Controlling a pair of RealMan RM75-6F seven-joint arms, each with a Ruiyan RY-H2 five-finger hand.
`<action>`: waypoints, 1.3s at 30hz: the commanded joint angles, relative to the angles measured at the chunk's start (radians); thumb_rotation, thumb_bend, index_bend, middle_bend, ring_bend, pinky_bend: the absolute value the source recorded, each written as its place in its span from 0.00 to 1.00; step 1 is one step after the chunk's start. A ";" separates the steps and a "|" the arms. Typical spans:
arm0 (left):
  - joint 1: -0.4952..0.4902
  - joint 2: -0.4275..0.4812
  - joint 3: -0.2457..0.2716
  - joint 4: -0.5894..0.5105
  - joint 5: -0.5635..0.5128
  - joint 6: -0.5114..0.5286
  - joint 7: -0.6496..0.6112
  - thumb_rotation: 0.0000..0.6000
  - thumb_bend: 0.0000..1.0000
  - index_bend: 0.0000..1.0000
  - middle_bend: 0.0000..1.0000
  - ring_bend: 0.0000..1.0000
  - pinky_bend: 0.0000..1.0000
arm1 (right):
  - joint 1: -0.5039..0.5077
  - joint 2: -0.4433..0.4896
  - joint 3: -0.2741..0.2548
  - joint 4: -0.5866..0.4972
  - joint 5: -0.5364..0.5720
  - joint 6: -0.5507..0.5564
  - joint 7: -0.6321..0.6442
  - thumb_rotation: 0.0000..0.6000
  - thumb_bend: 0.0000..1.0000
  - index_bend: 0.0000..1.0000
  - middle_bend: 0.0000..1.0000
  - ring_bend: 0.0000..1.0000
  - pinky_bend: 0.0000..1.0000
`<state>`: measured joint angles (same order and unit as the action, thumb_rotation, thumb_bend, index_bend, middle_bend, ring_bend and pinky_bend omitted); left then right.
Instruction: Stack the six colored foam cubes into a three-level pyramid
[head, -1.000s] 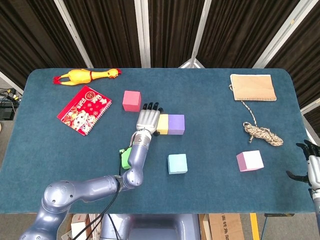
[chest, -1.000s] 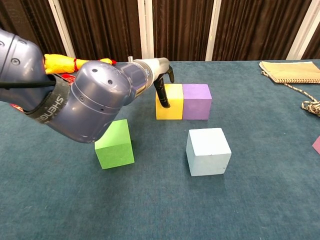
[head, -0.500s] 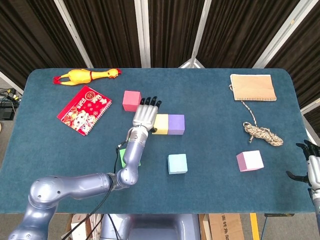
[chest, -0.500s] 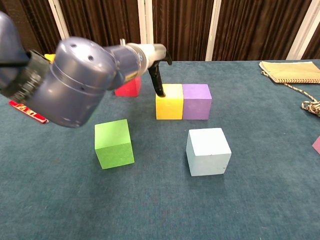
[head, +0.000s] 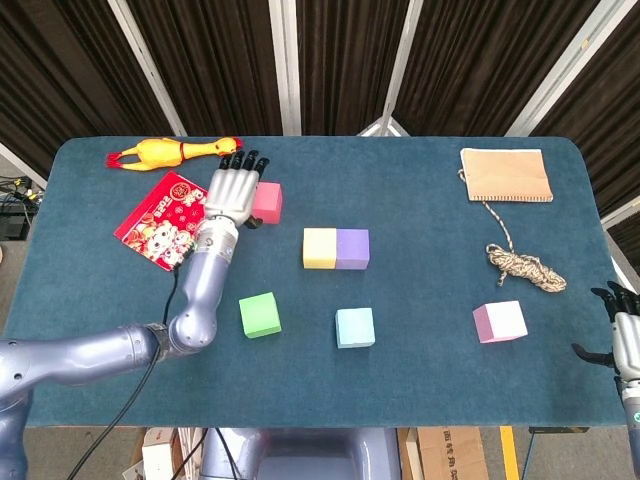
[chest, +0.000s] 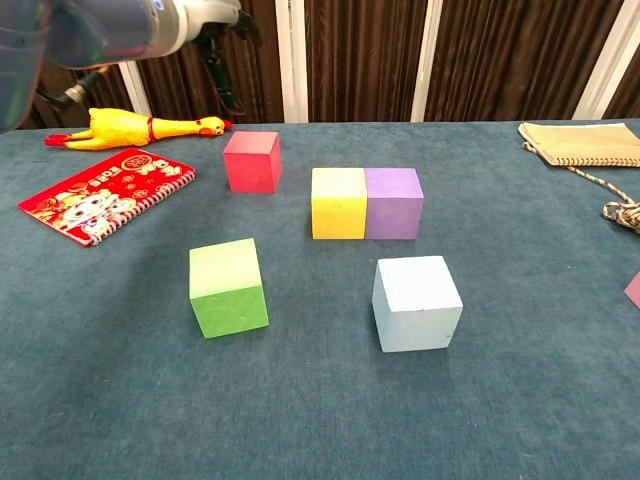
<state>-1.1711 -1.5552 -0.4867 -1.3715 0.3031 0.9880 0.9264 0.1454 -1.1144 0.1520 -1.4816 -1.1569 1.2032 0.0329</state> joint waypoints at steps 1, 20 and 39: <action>0.005 0.020 0.012 0.067 -0.019 -0.078 -0.034 1.00 0.22 0.12 0.03 0.00 0.00 | 0.001 -0.004 0.004 -0.006 0.012 0.008 -0.020 1.00 0.18 0.18 0.10 0.08 0.04; -0.053 -0.064 0.113 0.422 -0.069 -0.302 -0.119 1.00 0.17 0.10 0.03 0.00 0.00 | -0.014 0.009 -0.011 -0.029 -0.091 0.087 -0.008 1.00 0.18 0.18 0.10 0.08 0.02; -0.106 -0.201 0.164 0.697 -0.090 -0.453 -0.146 1.00 0.14 0.09 0.04 0.00 0.00 | -0.019 0.007 -0.027 -0.053 -0.167 0.136 -0.005 1.00 0.18 0.18 0.10 0.08 0.02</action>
<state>-1.2686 -1.7347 -0.3291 -0.7057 0.2041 0.5589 0.7900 0.1263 -1.1079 0.1251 -1.5335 -1.3239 1.3390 0.0292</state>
